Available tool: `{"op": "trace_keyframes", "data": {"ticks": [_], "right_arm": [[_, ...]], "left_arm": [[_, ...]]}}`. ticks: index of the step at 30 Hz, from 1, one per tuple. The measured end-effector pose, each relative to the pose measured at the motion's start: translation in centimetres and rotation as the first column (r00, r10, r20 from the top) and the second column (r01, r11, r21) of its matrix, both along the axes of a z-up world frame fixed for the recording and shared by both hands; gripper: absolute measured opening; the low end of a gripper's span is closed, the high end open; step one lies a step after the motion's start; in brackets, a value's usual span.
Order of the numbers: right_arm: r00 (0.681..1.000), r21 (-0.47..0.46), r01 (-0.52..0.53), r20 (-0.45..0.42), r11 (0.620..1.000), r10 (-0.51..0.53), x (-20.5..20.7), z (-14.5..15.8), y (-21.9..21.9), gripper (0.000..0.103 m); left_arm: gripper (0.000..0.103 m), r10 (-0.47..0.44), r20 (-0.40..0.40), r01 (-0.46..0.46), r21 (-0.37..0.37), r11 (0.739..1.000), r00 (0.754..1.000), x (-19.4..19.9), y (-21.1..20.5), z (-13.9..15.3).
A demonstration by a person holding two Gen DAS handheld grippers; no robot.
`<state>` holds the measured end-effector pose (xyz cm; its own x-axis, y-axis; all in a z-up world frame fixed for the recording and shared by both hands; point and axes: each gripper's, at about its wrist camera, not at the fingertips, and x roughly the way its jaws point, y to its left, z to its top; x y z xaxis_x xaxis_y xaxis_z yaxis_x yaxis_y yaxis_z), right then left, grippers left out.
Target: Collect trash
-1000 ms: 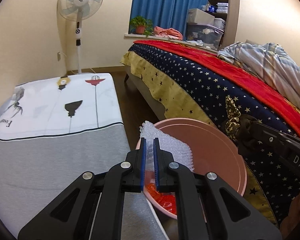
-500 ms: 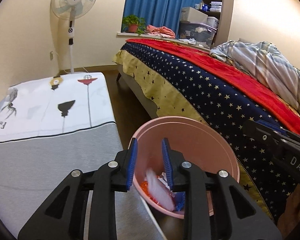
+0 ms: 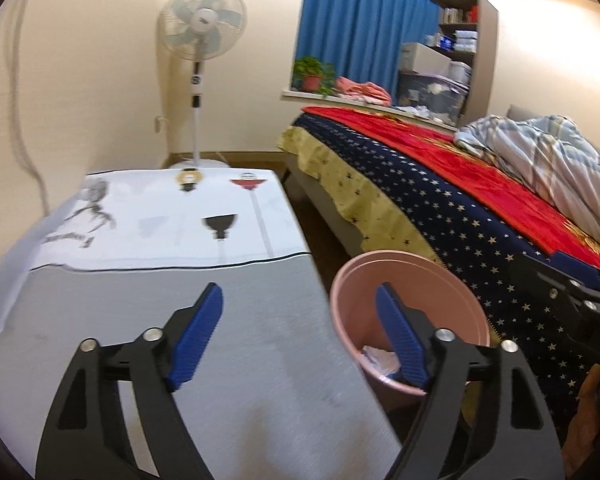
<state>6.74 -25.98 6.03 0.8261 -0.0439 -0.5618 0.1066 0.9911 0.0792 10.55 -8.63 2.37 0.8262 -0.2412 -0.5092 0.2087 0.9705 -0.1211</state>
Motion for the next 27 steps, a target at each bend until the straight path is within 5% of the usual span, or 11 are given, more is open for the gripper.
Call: {"op": "trace_keyframes", "data": {"ticks": [3,19,27], "right_arm": [[1.0,0.005,-0.02,-0.008,1.0,0.02,-1.0,0.4,1.1,0.097],[0.996,-0.02,-0.087,-0.021,0.996,0.087,-7.6,1.0,4.9,0.098],[0.996,-0.061,-0.084,-0.016,0.995,0.083,-8.3,-0.5,6.8,0.098]], "left_arm": [[0.082,0.028,-0.014,-0.028,-0.025,0.999,1.0,-1.9,1.9,0.5],[0.095,0.168,0.001,-0.168,0.027,0.985,0.986,-11.2,8.2,2.5],[0.095,0.231,-0.02,-0.23,0.028,0.973,0.973,-11.7,9.3,0.8]]}}
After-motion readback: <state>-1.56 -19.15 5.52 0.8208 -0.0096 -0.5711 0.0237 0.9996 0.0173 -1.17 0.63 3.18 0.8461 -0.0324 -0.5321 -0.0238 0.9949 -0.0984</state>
